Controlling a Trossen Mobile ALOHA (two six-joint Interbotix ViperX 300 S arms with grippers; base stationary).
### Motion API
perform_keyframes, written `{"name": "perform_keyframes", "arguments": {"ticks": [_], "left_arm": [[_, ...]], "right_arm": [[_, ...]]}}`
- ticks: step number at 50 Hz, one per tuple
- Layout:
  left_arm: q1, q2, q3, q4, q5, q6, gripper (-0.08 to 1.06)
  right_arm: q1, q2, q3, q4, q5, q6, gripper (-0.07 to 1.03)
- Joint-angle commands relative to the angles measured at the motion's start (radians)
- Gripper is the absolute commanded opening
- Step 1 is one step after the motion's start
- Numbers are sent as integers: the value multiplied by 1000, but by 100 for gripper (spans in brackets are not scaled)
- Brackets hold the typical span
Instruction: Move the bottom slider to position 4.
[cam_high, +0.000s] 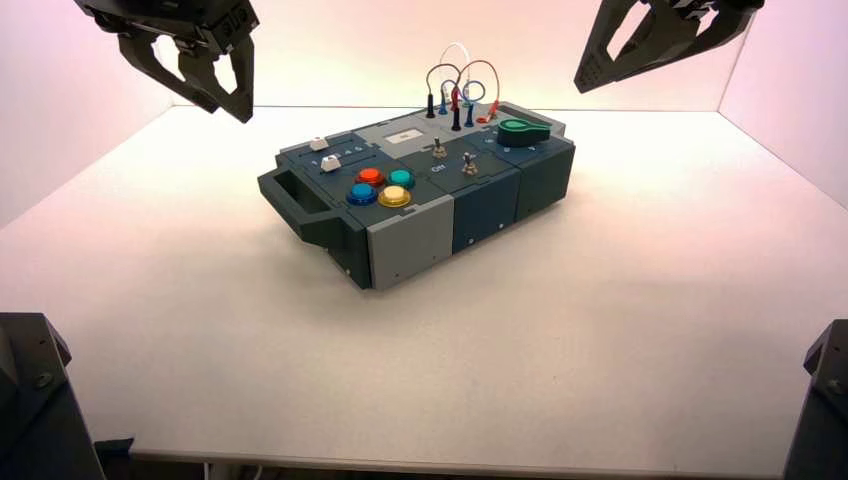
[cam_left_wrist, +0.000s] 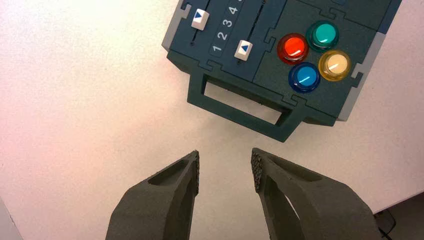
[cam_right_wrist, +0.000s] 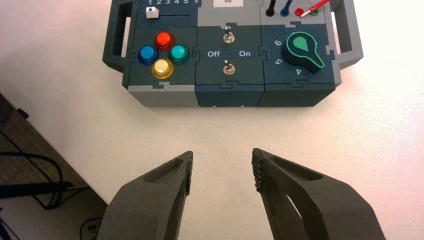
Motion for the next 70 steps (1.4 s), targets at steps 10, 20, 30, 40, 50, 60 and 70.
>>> {"name": "perform_keyframes", "arguments": {"ticks": [10, 20, 30, 40, 50, 60, 70], "left_arm": [[-6, -5, -5, 0, -3, -2, 56], [-6, -12, -20, 6, -6, 0, 56], [51, -66, -18, 12, -52, -3, 56], [160, -91, -12, 12, -57, -9, 56], [216, -101, -11, 12, -58, -9, 56], [278, -121, -9, 14, -60, -8, 55], [339, -156, 0, 14, -80, -8, 55]], "right_arm": [[-2, 8, -12, 3, -5, 6, 63], [2, 15, -23, 8, -3, 6, 63], [23, 120, -98, 41, 5, 2, 58], [60, 298, -229, 55, -3, 2, 53], [97, 512, -394, 80, -20, 2, 39], [147, 723, -578, 92, -28, 0, 28], [186, 870, -699, 95, -25, 0, 19]]}}
